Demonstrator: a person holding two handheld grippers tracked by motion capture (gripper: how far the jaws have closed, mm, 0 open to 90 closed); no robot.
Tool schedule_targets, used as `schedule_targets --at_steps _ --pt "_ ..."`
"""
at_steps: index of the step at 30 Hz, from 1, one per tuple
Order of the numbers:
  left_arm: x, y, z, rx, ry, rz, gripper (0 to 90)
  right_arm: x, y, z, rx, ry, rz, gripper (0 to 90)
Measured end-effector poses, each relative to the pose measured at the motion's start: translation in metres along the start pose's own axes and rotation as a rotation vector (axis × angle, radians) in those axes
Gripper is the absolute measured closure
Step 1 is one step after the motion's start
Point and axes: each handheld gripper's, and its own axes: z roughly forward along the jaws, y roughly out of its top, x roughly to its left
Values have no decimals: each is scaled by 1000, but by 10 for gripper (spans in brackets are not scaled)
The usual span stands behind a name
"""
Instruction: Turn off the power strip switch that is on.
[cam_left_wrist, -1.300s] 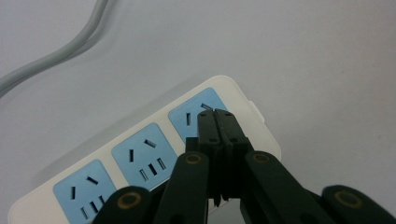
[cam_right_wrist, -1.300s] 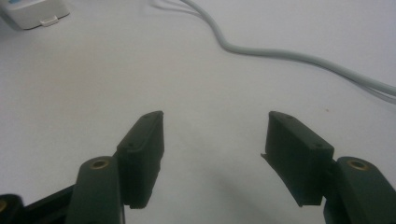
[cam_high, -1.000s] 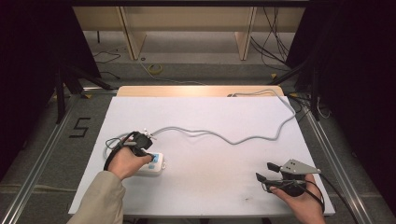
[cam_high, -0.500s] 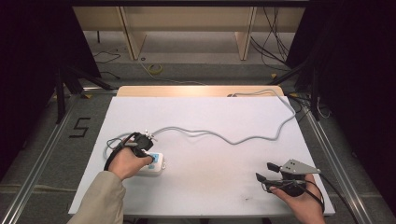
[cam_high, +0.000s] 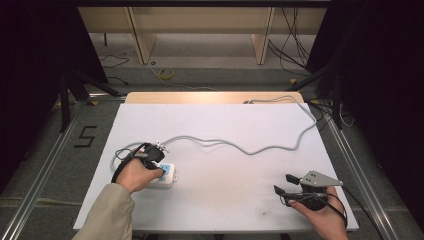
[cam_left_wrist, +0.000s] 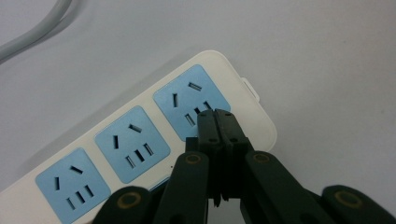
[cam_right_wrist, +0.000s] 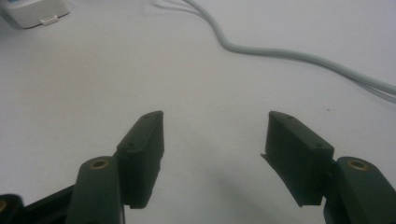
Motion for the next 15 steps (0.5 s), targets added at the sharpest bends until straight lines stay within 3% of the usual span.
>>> schedule_targets --at_steps 15 --pt "-1 0 1 22 0 7 895 0 0 0 0 1 0 383"
